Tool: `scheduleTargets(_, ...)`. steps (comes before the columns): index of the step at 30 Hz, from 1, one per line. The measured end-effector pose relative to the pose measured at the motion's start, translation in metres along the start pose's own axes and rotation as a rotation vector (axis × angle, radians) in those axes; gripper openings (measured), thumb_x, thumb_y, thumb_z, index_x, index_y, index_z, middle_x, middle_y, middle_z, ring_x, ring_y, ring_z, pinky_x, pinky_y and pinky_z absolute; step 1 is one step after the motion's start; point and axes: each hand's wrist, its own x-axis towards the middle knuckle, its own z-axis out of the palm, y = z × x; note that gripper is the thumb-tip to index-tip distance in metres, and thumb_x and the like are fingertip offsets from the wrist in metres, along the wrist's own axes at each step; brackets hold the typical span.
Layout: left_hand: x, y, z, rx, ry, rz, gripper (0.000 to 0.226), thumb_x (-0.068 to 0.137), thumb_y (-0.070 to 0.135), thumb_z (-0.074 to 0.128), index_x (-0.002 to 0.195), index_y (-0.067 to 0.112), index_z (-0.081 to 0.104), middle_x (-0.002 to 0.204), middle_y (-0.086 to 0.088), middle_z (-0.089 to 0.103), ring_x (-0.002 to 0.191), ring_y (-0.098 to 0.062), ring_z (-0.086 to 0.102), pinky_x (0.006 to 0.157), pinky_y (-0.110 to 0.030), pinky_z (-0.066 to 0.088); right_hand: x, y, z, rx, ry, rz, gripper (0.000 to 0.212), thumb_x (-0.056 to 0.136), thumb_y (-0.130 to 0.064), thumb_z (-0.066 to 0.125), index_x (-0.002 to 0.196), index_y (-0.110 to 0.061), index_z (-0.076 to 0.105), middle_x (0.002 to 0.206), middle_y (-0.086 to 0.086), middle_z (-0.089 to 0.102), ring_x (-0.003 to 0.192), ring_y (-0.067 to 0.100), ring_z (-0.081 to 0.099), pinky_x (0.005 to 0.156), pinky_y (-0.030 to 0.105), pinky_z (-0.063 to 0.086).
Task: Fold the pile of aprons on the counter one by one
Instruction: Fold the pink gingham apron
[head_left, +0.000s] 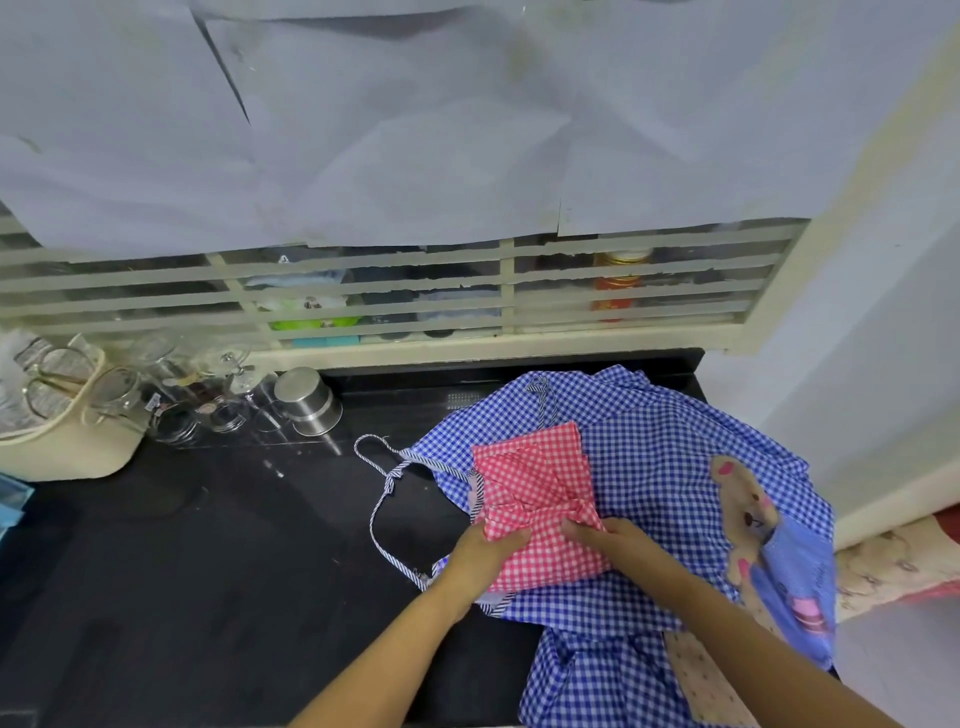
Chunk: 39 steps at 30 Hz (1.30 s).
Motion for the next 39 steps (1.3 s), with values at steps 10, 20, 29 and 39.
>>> scheduleTargets(10,0.000,-0.006,0.004,0.078,0.164,0.066,0.024,0.101,0.034,0.044,0.112,0.021,0.061,0.104,0.005,0.067,0.094,-0.008,0.064,0.070,-0.013,0.048,0.005,0.028,0.007,-0.051,0.246,-0.169,0.020,0.089,-0.025,0.064,0.108,-0.017,0.062,0.106,-0.002,0.069,0.095,0.013,0.067,0.084,0.029,0.054)
scheduleTargets(20,0.007,0.000,0.009,0.461,0.267,0.186,0.011,0.094,0.013,0.057,0.099,0.012,0.047,0.094,0.002,0.056,0.087,-0.014,0.054,0.057,-0.011,0.034,0.013,0.039,0.004,-0.617,0.470,-0.378,0.034,0.092,-0.022,0.062,0.123,-0.019,0.048,0.114,-0.010,0.046,0.103,0.006,0.046,0.090,0.019,0.041)
scheduleTargets(29,0.017,0.017,0.006,0.410,0.186,-0.023,0.007,0.090,0.010,0.056,0.097,0.006,0.054,0.098,-0.007,0.062,0.086,-0.018,0.058,0.072,-0.028,0.046,-0.001,0.047,-0.010,-1.293,0.172,-0.779,0.048,0.088,-0.034,0.048,0.135,-0.025,0.044,0.136,-0.009,0.052,0.127,0.004,0.041,0.110,0.036,0.033)
scheduleTargets(39,0.024,0.029,-0.001,0.243,0.100,-0.161,0.007,0.085,-0.001,0.057,0.088,0.004,0.059,0.111,-0.023,0.064,0.100,-0.033,0.061,0.090,-0.043,0.050,0.008,0.040,-0.015,-1.458,0.159,-0.695,0.077,0.071,-0.007,0.071,0.140,-0.023,0.041,0.138,-0.006,0.054,0.125,0.015,0.052,0.108,0.030,0.024)
